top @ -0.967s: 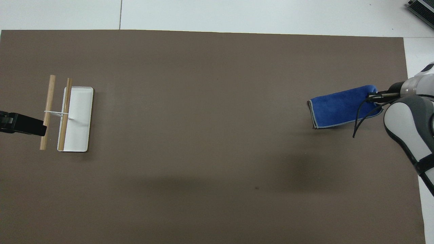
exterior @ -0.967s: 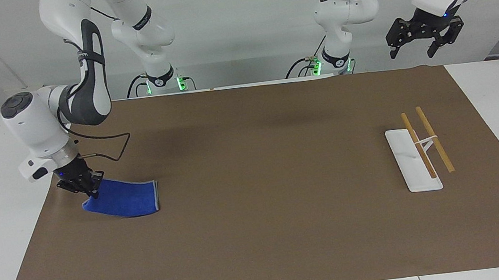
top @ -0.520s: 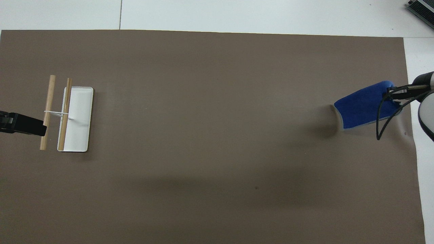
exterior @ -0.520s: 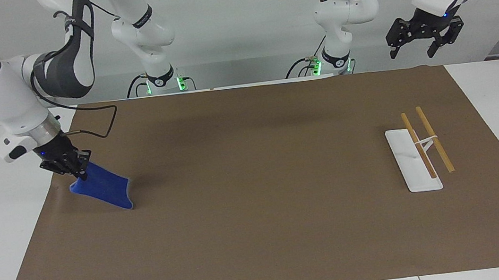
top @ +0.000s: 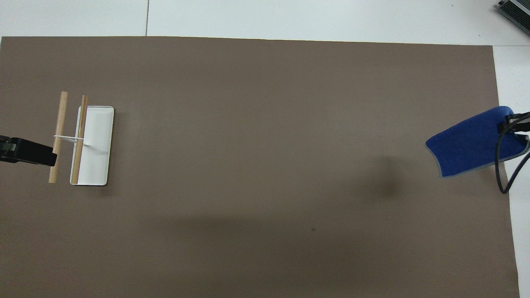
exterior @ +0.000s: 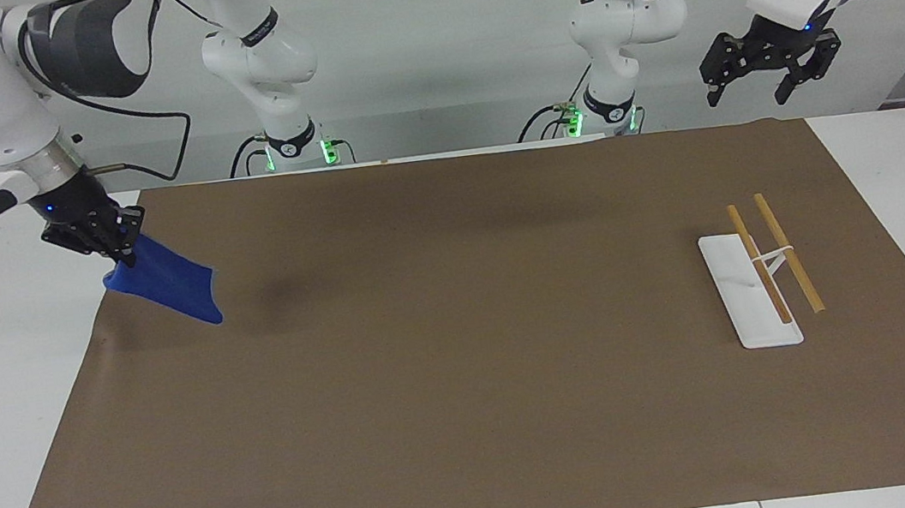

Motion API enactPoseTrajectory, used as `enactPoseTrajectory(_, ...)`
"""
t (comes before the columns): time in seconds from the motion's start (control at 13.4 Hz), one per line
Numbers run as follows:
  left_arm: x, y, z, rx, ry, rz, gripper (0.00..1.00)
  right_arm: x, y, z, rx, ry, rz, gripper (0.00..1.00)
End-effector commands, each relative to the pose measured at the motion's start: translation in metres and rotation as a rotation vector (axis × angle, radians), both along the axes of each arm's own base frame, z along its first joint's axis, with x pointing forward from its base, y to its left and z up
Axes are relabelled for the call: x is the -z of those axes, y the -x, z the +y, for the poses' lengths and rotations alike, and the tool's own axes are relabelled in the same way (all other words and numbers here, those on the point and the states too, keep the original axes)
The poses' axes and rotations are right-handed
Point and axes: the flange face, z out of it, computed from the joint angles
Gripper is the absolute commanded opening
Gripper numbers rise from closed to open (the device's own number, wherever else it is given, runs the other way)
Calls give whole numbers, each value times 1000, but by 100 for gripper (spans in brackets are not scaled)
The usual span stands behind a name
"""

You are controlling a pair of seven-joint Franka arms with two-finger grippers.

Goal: Right arm passes towel to left arm to hang
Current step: 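Lift the blue towel upward with the right gripper, then carry the towel toward the table center with the right gripper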

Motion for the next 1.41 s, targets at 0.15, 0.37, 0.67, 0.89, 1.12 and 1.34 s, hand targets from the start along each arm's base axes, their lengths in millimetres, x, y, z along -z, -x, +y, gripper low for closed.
enactPoseTrajectory(0.15,0,8,2,-10,-14,2,100,-34,19,3,7,21,-2,0)
enactPoseTrajectory(0.37,0,8,2,-10,-16,1,100,-37,21,11,-6,11,7,0)
enactPoseTrajectory(0.67,0,8,2,-10,-16,3,100,-44,13,45,-57,9,-29,0)
enactPoseTrajectory(0.89,0,8,1,-8,-14,2,100,-47,6,100,-111,1,-58,0)
enactPoseTrajectory(1.12,0,8,2,-10,-16,3,100,-54,3,163,-55,-18,-107,0)
enactPoseTrajectory(1.34,0,8,2,-10,-14,3,100,-55,8,205,-53,-30,-118,0)
